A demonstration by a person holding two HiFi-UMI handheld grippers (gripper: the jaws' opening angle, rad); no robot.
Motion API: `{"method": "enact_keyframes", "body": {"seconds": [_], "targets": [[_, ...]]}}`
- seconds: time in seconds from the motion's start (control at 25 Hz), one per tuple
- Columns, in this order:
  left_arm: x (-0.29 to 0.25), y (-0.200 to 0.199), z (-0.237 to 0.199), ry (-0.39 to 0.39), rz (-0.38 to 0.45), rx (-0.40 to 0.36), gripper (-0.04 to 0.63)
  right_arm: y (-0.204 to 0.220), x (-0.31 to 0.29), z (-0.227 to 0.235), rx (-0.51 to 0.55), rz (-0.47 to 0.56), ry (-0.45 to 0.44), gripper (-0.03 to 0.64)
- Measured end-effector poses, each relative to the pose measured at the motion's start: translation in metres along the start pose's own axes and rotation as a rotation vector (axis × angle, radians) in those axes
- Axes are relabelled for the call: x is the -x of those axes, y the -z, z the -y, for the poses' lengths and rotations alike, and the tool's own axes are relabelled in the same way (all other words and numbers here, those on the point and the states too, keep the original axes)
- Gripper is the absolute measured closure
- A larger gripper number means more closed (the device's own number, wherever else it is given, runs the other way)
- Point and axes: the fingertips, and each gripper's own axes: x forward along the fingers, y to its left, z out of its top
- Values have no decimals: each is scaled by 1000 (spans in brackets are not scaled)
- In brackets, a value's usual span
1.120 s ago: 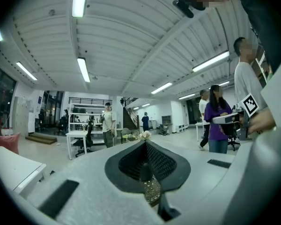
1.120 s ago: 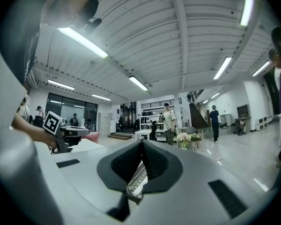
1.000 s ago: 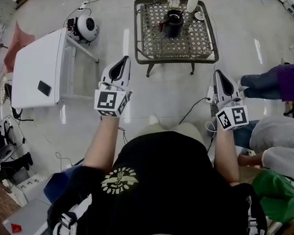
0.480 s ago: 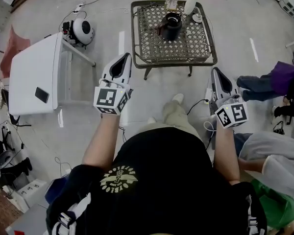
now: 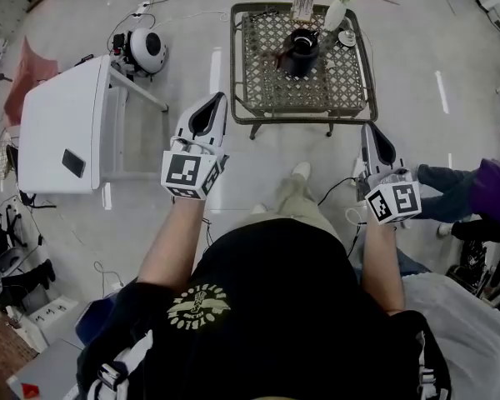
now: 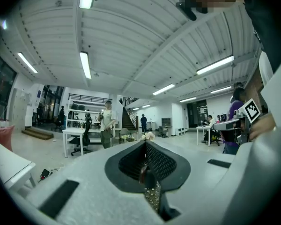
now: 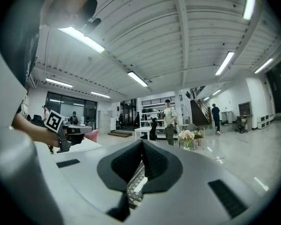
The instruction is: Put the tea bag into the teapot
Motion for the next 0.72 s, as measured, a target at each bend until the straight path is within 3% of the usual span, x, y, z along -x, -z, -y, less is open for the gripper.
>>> {"method": "enact_keyframes", "body": {"seconds": [0.72], "targets": [[-76, 32, -6, 2, -88, 24, 598, 27, -48, 64, -43, -61, -16, 611]]}}
